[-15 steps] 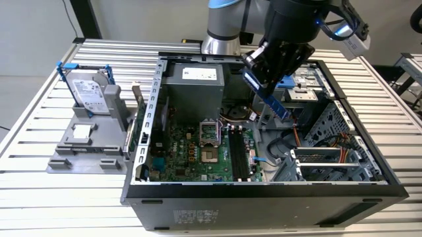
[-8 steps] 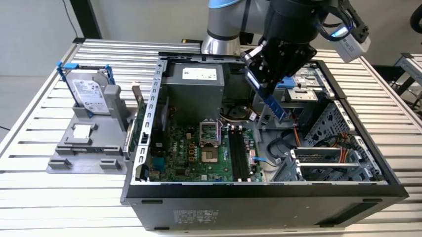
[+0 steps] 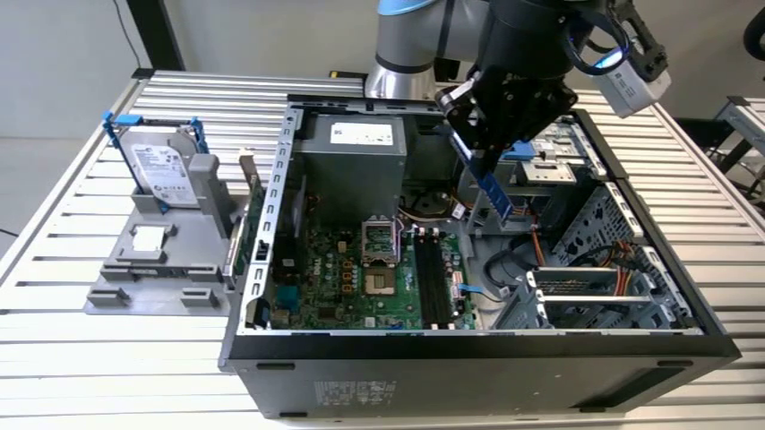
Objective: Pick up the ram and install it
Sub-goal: 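Insert the ram into the slot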
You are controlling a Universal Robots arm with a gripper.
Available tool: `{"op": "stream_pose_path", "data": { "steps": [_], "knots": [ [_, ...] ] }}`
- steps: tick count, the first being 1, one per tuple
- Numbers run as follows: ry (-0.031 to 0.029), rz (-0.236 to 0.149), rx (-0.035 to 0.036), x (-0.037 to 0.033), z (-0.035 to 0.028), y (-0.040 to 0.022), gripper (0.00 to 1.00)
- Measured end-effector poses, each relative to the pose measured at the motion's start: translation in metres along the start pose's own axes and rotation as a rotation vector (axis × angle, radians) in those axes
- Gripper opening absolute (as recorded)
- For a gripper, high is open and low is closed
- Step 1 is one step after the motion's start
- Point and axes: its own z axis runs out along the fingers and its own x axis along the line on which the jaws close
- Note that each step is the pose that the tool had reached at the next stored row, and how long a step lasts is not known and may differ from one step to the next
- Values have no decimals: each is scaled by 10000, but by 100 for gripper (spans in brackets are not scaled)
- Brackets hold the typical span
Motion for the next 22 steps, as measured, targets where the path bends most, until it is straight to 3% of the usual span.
{"op": "stream_pose_path", "data": {
  "steps": [6,22],
  "knots": [
    [-14,535,2,0,0,0,0],
    [-20,743,4,0,0,0,0]
  ]
}}
